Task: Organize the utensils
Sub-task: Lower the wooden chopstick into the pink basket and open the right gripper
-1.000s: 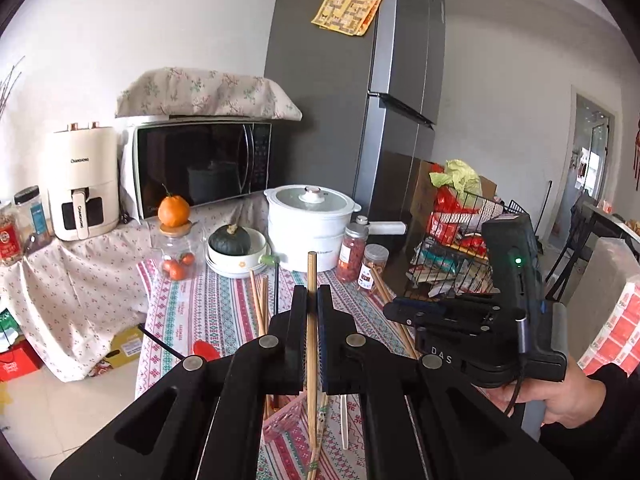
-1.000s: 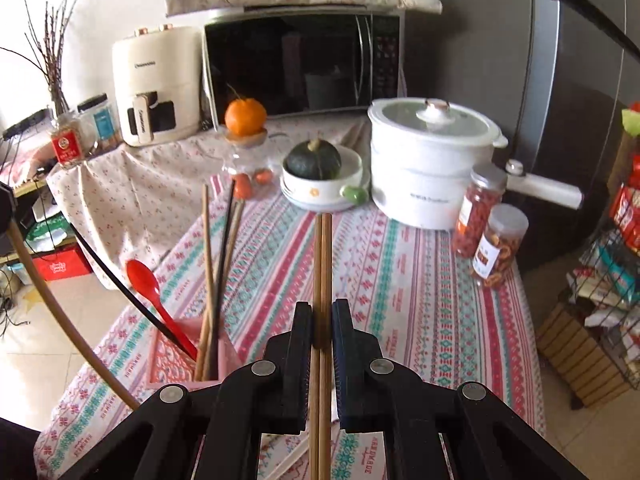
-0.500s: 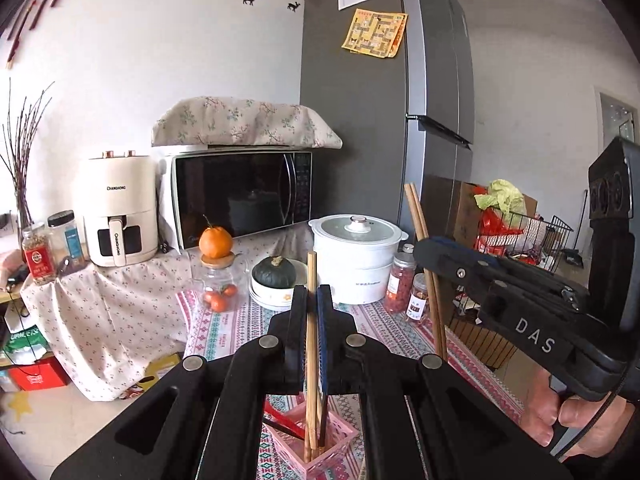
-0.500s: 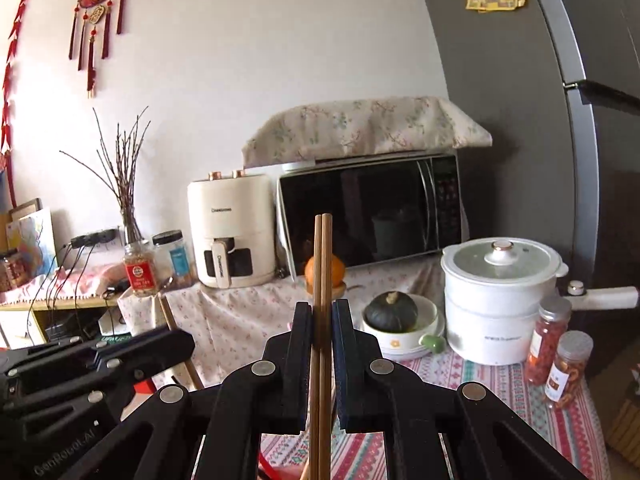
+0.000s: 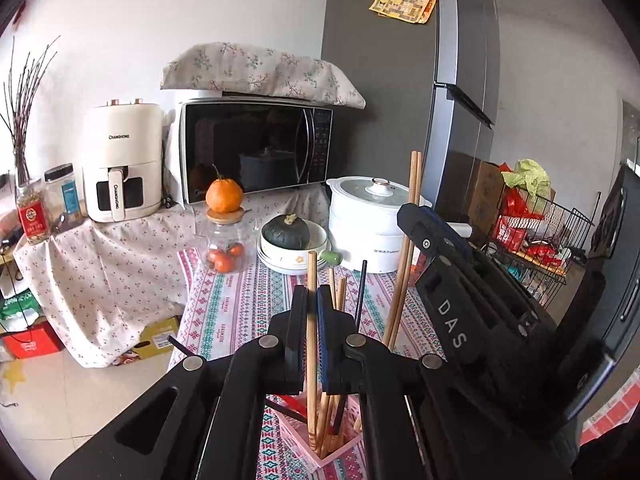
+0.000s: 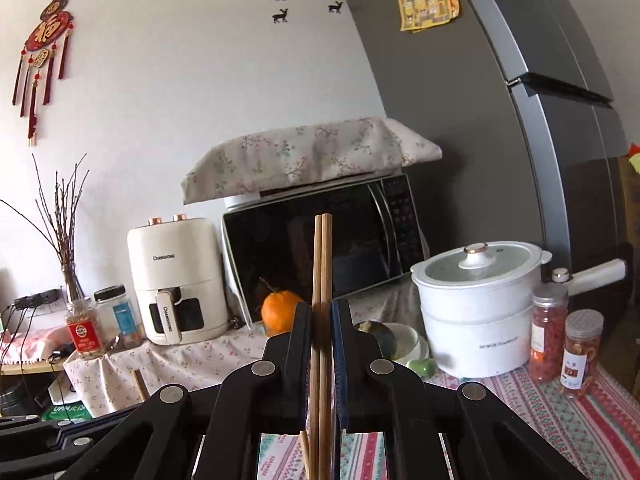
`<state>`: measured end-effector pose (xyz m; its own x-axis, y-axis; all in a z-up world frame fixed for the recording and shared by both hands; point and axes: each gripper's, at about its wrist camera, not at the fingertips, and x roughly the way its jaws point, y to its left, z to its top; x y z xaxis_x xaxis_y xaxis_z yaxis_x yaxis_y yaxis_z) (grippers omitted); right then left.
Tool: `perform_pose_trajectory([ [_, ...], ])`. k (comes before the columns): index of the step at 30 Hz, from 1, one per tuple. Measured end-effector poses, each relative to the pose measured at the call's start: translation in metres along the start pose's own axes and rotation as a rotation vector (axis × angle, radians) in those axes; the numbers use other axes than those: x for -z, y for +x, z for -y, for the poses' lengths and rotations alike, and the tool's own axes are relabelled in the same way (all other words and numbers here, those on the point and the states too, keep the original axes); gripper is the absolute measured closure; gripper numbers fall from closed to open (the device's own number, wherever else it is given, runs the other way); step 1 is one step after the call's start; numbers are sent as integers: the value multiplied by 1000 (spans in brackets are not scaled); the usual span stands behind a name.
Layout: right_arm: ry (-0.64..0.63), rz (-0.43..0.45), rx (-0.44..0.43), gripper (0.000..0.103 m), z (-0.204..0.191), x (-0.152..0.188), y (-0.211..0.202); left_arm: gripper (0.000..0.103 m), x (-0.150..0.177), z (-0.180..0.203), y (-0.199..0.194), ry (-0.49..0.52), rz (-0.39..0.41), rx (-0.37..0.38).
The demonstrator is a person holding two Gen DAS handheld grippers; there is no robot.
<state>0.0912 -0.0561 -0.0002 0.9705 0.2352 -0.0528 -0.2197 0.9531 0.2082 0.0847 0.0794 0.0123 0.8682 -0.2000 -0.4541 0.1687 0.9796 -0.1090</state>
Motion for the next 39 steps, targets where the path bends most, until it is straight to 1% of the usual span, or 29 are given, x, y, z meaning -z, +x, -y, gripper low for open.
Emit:
perform_pose_trajectory([
  [6,-8,18,16,94,2,9,5,99,1,-8,6,-26,-29,9],
  [10,20,-1,21,94,9,11,6,99,2,-11,10,-43,-40,8],
  [14,31,-22,22,94,15,13,5,99,4,-10,11,-41,-41,3],
  [26,25,-44,-2,91,14,13,0,98,3,-16,16,-58,-38,1],
  [27,26,-45,-5,88,14,12,-1,98,2,-17,17,-62,-39,2],
  [28,28,-45,-6,82,15,10,-2,97,2,-18,17,-68,-39,3],
  [30,34,-37,-10,74,17,5,-6,97,1,-19,17,-74,-38,3],
  [33,28,-34,-4,69,18,-8,-9,97,0,-15,14,-57,-32,-8],
  [34,25,-38,-1,65,19,-13,-10,97,0,-14,12,-47,-28,-9],
  [35,21,-44,0,64,20,-19,-10,94,0,-11,11,-36,-27,-12],
  [37,9,-55,7,59,23,-30,-13,84,0,-6,7,-17,-24,-15],
  [38,-2,-59,13,57,24,-36,-14,74,0,-4,5,-11,-21,-12],
  [39,-12,-62,17,53,25,-41,-17,65,0,-2,3,-7,-17,-11],
])
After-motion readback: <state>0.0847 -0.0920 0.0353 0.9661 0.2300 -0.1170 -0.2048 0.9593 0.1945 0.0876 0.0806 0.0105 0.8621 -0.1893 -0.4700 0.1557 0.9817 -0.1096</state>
